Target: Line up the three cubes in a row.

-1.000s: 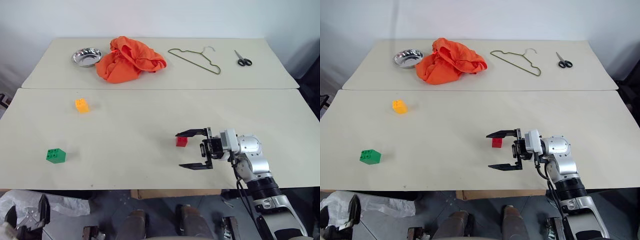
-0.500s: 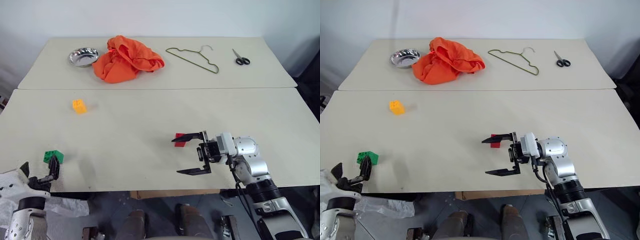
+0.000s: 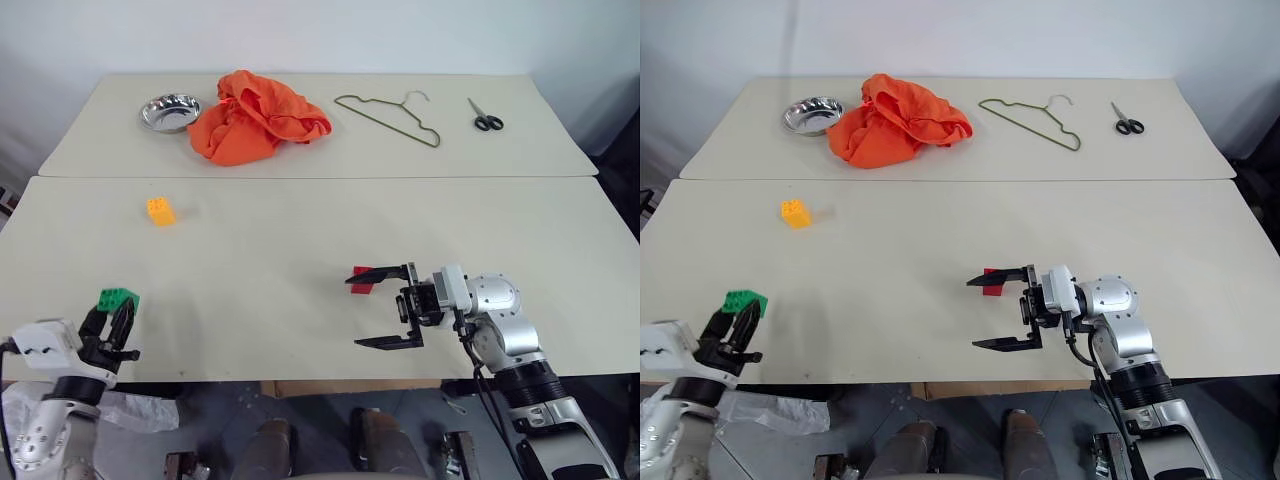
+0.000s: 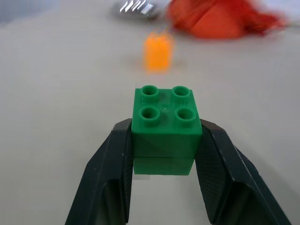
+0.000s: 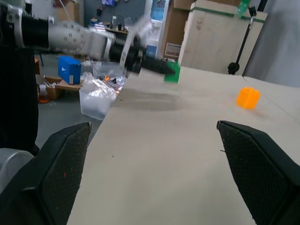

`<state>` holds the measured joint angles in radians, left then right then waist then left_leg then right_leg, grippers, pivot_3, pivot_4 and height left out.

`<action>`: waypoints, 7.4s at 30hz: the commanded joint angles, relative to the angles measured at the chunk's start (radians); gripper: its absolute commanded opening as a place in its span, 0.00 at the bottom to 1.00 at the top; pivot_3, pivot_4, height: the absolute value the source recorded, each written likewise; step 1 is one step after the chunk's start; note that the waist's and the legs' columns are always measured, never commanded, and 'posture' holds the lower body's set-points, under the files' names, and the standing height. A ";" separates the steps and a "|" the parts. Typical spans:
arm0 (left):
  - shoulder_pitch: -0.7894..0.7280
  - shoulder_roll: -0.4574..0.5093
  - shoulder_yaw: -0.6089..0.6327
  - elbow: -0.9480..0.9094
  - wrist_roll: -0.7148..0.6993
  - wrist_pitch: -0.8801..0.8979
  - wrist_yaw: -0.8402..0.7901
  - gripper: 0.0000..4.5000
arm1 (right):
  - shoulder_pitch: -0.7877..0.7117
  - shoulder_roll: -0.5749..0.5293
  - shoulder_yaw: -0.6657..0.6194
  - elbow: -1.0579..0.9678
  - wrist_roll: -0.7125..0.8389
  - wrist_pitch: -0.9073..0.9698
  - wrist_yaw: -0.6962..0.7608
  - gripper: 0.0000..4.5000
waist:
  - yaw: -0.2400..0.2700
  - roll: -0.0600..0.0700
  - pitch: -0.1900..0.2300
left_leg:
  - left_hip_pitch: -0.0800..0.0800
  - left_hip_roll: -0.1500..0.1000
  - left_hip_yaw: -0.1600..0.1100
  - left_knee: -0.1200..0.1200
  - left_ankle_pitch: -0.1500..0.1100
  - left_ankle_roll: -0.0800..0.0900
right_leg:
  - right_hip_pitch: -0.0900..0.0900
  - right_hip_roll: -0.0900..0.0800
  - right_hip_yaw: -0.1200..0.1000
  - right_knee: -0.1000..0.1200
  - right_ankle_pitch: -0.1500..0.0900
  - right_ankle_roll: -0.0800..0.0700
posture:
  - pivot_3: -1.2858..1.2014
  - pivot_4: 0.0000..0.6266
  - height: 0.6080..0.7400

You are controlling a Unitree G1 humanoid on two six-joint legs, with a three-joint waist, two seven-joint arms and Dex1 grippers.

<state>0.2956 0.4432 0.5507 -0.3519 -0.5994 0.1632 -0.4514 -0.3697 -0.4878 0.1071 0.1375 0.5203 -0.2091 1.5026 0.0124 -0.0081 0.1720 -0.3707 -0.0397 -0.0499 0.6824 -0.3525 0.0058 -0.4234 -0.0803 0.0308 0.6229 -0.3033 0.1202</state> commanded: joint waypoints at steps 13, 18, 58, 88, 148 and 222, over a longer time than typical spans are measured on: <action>-0.788 0.215 -0.626 0.667 0.255 -0.224 -0.808 0.33 | 0.187 -0.172 -0.285 -0.032 -0.028 -0.042 -0.161 1.00 | -0.025 0.010 -0.001 | 0.013 0.002 0.007 -0.008 0.000 0.001 | 0.009 0.004 -0.005 -0.001 0.000 0.000 | 0.52 0.24 1.00; -0.914 0.113 -0.655 0.901 0.309 -0.344 -0.866 0.33 | 0.264 -0.184 -0.316 -0.097 -0.026 -0.029 -0.214 1.00 | -0.016 0.009 0.000 | 0.012 0.001 0.008 -0.003 -0.001 0.002 | 0.009 0.003 -0.005 0.000 0.001 0.001 | 0.52 0.24 1.00; -0.025 -0.223 0.246 0.142 0.007 -0.134 0.062 0.99 | 0.030 0.006 -0.096 -0.233 -0.020 0.126 -0.325 1.00 | -0.012 0.003 0.002 | 0.009 0.002 0.004 -0.001 -0.002 0.003 | 0.007 0.001 0.001 -0.003 0.001 0.001 | 0.52 0.24 1.00; -0.940 -0.060 -0.179 0.869 0.389 0.028 0.450 0.99 | 0.043 -0.011 -0.054 -0.287 -0.034 0.139 -0.280 1.00 | -0.011 0.001 0.001 | 0.005 0.000 0.004 0.000 -0.002 0.001 | 0.004 -0.001 -0.021 0.002 0.001 0.001 | 0.52 0.24 1.00; -0.750 0.173 -0.450 0.790 0.207 -0.373 -0.866 0.33 | 0.097 -0.052 -0.085 -0.308 -0.037 0.149 -0.325 1.00 | -0.016 0.002 0.001 | 0.000 -0.001 0.005 0.001 0.001 0.000 | -0.003 -0.005 -0.027 0.005 0.000 -0.002 | 0.52 0.24 1.00; -1.051 0.209 -0.678 1.363 0.319 -0.588 -1.163 0.49 | 0.194 -0.163 -0.173 -0.293 -0.041 0.145 -0.289 1.00 | -0.013 0.002 0.001 | 0.000 -0.001 0.006 0.003 0.001 0.002 | -0.003 -0.001 -0.025 0.009 0.000 -0.001 | 0.52 0.24 1.00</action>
<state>-0.7716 0.6369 -0.1126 1.0172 -0.2848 -0.4444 -1.5022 -0.1699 -0.6400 -0.0494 -0.1479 0.4709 -0.0436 1.2076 -0.0008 -0.0061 0.1734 -0.3710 -0.0406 -0.0442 0.6850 -0.3514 0.0077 -0.4266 -0.0817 0.0055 0.6319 -0.3028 0.1195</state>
